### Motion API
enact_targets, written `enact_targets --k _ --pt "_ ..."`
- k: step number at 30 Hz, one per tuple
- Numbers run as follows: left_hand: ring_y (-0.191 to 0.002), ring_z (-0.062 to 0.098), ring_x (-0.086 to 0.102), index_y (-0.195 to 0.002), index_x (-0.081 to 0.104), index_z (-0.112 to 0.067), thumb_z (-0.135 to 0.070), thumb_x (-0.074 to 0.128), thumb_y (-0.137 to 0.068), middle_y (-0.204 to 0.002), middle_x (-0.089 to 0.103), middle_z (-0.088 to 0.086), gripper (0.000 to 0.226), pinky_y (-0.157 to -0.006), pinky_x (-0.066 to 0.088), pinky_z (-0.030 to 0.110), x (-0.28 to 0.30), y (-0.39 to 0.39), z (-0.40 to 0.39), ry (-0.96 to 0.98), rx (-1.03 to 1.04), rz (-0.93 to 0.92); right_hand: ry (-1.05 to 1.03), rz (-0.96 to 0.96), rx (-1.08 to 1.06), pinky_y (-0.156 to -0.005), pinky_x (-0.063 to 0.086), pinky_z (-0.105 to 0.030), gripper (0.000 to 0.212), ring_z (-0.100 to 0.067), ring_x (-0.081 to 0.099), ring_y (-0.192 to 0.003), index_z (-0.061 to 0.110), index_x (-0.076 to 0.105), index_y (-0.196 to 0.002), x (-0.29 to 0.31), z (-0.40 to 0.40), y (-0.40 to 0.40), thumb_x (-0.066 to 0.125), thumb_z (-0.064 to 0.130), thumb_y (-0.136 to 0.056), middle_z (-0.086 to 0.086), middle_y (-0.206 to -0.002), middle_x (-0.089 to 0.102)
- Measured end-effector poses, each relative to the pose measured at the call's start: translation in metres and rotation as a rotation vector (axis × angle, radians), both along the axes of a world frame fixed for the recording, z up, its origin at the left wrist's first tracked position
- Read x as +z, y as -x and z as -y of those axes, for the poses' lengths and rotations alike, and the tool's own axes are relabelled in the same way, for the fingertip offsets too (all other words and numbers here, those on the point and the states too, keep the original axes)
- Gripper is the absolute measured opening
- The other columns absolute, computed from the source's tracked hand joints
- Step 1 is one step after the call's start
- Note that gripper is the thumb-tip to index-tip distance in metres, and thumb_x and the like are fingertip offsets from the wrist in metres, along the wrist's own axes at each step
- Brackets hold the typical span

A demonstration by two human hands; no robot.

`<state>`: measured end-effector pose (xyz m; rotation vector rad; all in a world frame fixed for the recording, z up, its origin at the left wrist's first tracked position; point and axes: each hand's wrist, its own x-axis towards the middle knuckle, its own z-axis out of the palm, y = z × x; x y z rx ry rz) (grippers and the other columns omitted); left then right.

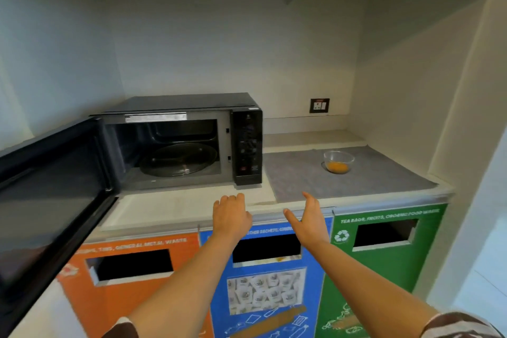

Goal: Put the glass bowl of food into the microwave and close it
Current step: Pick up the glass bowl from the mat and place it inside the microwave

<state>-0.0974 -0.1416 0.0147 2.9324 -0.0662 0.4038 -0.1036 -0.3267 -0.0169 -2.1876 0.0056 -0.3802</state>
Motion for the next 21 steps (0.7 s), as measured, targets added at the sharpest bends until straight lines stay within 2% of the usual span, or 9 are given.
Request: enact_targets --k 6,10,12,17,21 --pt "-0.101 0.026 0.055 -0.114 0.055 -0.012 -0.021 0.046 -0.088 -0.108 0.063 0.010 0.029 -0.081 0.042 0.032 -0.016 -0.062 0.080 0.061 -0.035 -0.043 0.010 -0.007 -0.047 -0.102 0.039 -0.039 0.066 -0.027 0.039 -0.130 0.017 0.028 -0.140 0.000 0.080 -0.051 0.058 0.038 -0.085 -0.007 -0.147 0.033" --pt "-0.091 0.025 0.056 -0.092 0.056 -0.011 -0.017 0.046 -0.085 -0.097 0.064 0.010 0.013 -0.071 0.039 0.030 -0.026 -0.099 0.131 0.096 -0.063 -0.039 0.039 -0.005 -0.071 -0.098 0.043 -0.039 0.059 -0.026 0.044 -0.125 0.019 0.032 -0.137 -0.006 0.129 -0.082 0.058 0.035 -0.086 -0.007 -0.144 0.036" --pt "-0.088 0.025 0.056 -0.087 0.054 -0.010 -0.018 0.046 -0.085 -0.094 0.064 0.010 0.012 -0.069 0.038 0.030 -0.028 -0.110 0.145 0.094 -0.081 -0.042 0.030 -0.011 -0.093 -0.096 0.043 -0.038 0.057 -0.026 0.044 -0.125 0.019 0.034 -0.136 -0.008 0.144 -0.092 0.058 0.033 -0.086 -0.008 -0.143 0.037" --pt "-0.095 0.028 0.058 -0.092 0.058 -0.008 -0.019 0.046 -0.087 -0.097 0.065 0.011 0.017 -0.079 0.043 0.033 -0.038 -0.150 0.182 0.111 -0.118 -0.052 -0.042 -0.015 -0.115 -0.089 0.044 -0.032 0.053 -0.023 0.049 -0.118 0.021 0.037 -0.133 -0.018 0.180 -0.121 0.058 0.030 -0.086 -0.006 -0.140 0.039" --pt "-0.103 0.028 0.057 -0.108 0.059 -0.009 -0.023 0.048 -0.089 -0.110 0.065 0.012 0.027 -0.087 0.046 0.036 -0.046 -0.194 0.211 0.141 -0.136 -0.069 -0.108 -0.025 -0.132 -0.091 0.045 -0.032 0.051 -0.022 0.050 -0.120 0.021 0.038 -0.132 -0.028 0.200 -0.156 0.058 0.028 -0.086 -0.005 -0.140 0.038"
